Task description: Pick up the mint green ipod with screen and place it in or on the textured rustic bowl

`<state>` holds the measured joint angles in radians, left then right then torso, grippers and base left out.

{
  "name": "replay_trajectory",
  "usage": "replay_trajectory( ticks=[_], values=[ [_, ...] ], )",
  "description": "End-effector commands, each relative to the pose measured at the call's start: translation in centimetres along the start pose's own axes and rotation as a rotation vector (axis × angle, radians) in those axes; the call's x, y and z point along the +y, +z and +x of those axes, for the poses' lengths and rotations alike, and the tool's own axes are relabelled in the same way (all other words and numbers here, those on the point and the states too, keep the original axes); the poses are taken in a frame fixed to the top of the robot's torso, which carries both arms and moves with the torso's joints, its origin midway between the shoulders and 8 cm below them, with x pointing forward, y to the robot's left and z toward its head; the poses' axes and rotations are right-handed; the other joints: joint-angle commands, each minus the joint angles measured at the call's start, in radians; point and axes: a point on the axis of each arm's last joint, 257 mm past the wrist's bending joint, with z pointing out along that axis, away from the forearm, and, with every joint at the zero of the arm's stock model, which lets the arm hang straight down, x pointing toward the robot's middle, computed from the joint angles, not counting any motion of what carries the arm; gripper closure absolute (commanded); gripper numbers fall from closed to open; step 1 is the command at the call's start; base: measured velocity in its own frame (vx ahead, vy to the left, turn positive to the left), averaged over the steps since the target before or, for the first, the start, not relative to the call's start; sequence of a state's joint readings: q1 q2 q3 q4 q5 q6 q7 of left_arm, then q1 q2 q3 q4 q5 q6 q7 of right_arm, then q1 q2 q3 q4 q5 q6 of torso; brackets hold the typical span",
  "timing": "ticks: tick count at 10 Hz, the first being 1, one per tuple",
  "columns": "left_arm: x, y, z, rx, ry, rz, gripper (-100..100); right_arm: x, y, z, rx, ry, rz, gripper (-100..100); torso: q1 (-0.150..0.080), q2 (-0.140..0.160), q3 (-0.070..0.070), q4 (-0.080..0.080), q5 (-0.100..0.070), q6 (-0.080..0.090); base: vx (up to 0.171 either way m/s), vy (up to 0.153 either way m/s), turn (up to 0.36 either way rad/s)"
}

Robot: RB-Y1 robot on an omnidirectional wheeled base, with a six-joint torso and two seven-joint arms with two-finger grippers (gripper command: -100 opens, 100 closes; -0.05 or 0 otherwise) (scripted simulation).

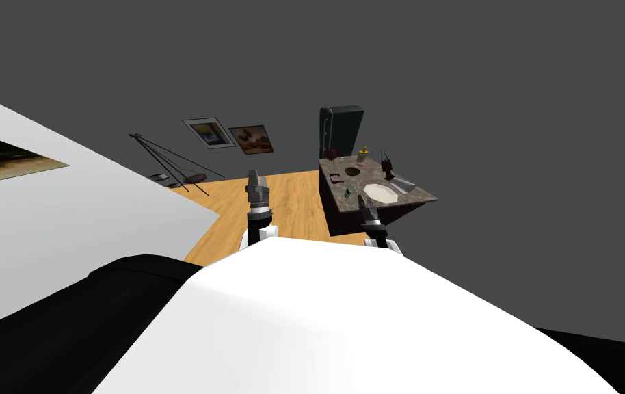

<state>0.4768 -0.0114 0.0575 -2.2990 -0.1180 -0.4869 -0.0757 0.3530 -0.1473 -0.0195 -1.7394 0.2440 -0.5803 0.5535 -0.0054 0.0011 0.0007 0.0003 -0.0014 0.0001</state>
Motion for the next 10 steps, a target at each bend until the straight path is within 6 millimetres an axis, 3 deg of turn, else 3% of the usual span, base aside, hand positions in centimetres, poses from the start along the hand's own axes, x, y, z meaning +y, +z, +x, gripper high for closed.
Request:
replay_trajectory(
  ticks=[1, 10],
  values=[
    [0.0, 0.0, 0.0, 0.0, 0.0, 0.0, 0, -0.9, 0.3, 1.4, 0.029, -0.055, 0.011, -100, 0.0, 0.0, 0.0, 0.0, 0.0, 0.0, 0.0, -0.052, -0.039],
    [0.0, 0.0, 0.0, 0.0, 0.0, 0.0, 0, -4.4, 0.7, 7.0, 0.155, -0.189, 0.045, -100, 0.007, -0.003, -0.002, -0.001, 0.001, 0.0, 0.021, -0.005, -0.021]
  ],
)
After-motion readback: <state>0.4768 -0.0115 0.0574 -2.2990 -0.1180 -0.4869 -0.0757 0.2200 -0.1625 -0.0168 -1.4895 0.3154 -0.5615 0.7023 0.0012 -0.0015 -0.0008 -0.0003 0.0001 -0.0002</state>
